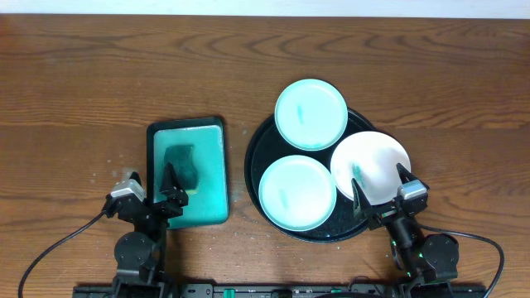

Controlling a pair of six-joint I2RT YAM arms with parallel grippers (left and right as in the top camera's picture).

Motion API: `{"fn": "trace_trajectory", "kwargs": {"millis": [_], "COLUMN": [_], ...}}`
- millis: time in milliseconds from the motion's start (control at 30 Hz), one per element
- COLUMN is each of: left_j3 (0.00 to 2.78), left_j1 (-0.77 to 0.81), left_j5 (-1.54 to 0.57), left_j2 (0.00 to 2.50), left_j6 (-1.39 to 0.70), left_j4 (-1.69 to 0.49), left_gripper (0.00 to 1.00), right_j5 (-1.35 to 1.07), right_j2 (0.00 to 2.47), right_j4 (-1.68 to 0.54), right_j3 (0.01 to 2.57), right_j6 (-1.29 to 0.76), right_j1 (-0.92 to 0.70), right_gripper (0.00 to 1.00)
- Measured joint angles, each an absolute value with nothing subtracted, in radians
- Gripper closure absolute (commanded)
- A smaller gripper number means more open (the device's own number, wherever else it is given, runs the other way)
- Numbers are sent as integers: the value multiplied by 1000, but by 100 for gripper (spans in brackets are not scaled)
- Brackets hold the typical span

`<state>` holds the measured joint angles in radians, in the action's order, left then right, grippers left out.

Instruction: Clean dirty plates on tray and stack at the side

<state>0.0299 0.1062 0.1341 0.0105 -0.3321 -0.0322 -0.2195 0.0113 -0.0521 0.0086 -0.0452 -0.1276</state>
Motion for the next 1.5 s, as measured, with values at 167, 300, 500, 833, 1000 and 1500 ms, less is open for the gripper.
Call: {"fn": "trace_trajectory", "kwargs": {"millis": [167, 300, 500, 833, 1000, 1500], "left_j3": [30, 30, 30, 30, 30, 30], "left_j1": [106, 106, 106, 106, 106, 106], "left_j5": [134, 134, 134, 134, 134, 134], "left_j2": [10, 10, 10, 10, 10, 10], "left_j6": [-332, -332, -332, -332, -332, -332], "left_j4": [-32, -32, -32, -32, -32, -31], "left_gripper": [19, 19, 19, 19, 19, 19], "right_j5": [-220, -219, -219, -220, -220, -220], "right_j2": [11, 11, 11, 11, 11, 11], "right_j4": [-52, -52, -52, -52, -52, -37], "right_j3": [9, 9, 9, 9, 9, 8], "right_j6": [-45, -45, -45, -45, -45, -45], "right_j1": [-128, -128, -128, -128, -128, -128], "right_gripper": [1, 1, 1, 1, 1, 1]}}
